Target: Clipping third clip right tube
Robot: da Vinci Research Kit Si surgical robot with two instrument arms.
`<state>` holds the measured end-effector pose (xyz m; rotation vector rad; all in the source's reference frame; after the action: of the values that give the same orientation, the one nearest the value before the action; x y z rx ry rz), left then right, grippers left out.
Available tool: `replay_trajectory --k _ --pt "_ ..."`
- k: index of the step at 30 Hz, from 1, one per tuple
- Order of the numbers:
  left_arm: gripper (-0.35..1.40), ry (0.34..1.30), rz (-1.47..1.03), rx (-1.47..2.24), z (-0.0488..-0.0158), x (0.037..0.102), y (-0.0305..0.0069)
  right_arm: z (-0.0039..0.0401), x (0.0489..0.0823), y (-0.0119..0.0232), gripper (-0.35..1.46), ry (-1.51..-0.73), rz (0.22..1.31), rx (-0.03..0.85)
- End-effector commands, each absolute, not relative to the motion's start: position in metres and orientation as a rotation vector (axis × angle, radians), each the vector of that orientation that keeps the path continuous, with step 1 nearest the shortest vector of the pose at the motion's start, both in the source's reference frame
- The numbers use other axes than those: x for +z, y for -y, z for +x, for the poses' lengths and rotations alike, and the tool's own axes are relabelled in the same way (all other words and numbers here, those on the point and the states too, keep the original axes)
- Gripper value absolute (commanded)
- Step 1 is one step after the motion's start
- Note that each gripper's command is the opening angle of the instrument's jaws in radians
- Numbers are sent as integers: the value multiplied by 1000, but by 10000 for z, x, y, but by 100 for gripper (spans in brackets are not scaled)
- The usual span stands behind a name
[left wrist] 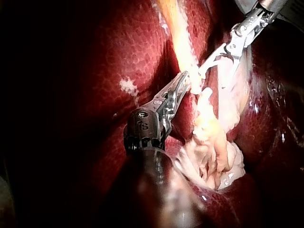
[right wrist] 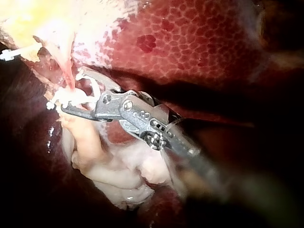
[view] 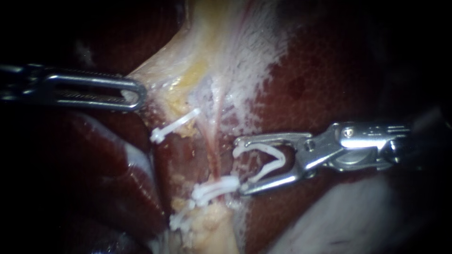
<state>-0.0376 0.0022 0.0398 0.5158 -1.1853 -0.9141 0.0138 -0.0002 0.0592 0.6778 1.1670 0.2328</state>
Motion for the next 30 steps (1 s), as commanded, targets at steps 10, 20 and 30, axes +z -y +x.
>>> replay_trajectory --k 10,20,30 --pt "-35 1193 512 -907 -382 383 -14 159 603 3 59 -1164 702 220" --pt "-35 1194 514 -905 -384 382 -12 185 608 8 58 -1159 734 209" --pt "-35 1195 516 -903 -384 383 -12 198 603 11 53 -1149 819 167"
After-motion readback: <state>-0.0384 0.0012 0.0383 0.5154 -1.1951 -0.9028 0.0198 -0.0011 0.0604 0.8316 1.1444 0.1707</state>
